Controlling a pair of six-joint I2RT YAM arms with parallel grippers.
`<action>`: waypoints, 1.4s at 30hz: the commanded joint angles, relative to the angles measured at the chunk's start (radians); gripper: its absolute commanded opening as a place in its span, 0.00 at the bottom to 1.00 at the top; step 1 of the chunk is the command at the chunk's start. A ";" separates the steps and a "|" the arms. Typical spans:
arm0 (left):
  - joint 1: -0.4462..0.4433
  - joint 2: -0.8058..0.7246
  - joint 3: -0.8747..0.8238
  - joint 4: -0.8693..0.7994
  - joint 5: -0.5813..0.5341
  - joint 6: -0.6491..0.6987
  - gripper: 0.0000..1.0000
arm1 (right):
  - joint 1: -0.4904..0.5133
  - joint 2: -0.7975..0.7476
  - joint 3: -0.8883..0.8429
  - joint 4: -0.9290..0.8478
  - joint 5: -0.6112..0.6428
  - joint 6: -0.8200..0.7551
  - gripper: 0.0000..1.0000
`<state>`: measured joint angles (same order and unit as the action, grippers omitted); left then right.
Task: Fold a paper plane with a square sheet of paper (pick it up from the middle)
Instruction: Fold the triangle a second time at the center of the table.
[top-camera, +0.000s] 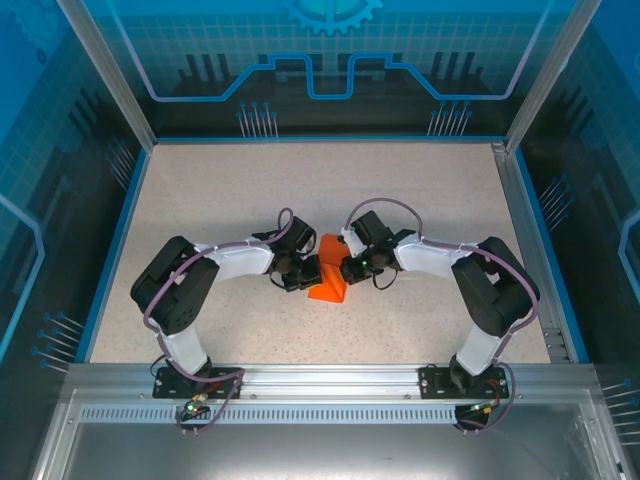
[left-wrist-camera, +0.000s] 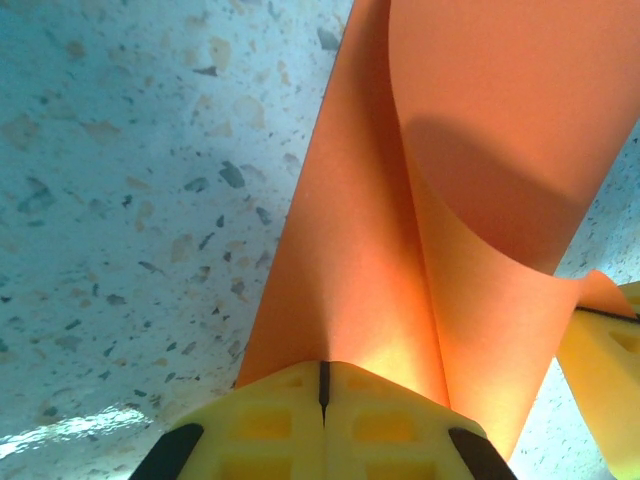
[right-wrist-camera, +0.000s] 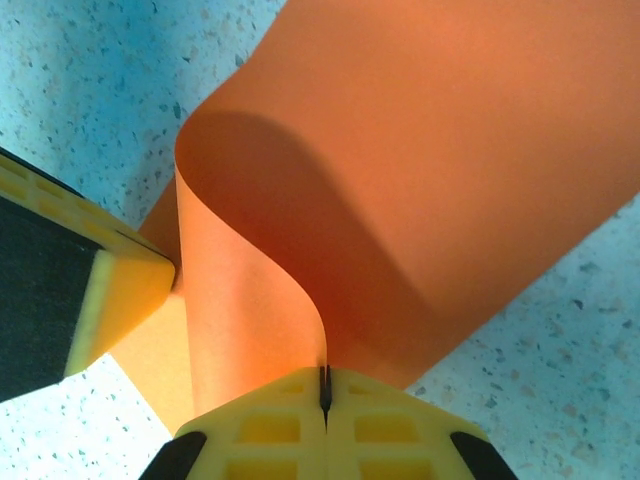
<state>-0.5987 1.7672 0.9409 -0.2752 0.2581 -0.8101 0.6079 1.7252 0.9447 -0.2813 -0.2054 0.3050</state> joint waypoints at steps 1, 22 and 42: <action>-0.008 0.007 0.012 -0.059 -0.029 0.020 0.02 | -0.014 -0.001 0.029 -0.068 0.017 -0.014 0.02; -0.015 0.006 0.027 -0.063 -0.028 0.025 0.02 | -0.012 0.053 0.118 -0.160 0.037 -0.009 0.03; -0.017 0.010 0.029 -0.068 -0.033 0.032 0.02 | -0.012 0.119 0.194 -0.239 0.062 -0.030 0.05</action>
<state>-0.6056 1.7676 0.9527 -0.2985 0.2405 -0.8055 0.6079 1.8324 1.1076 -0.4831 -0.1566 0.2893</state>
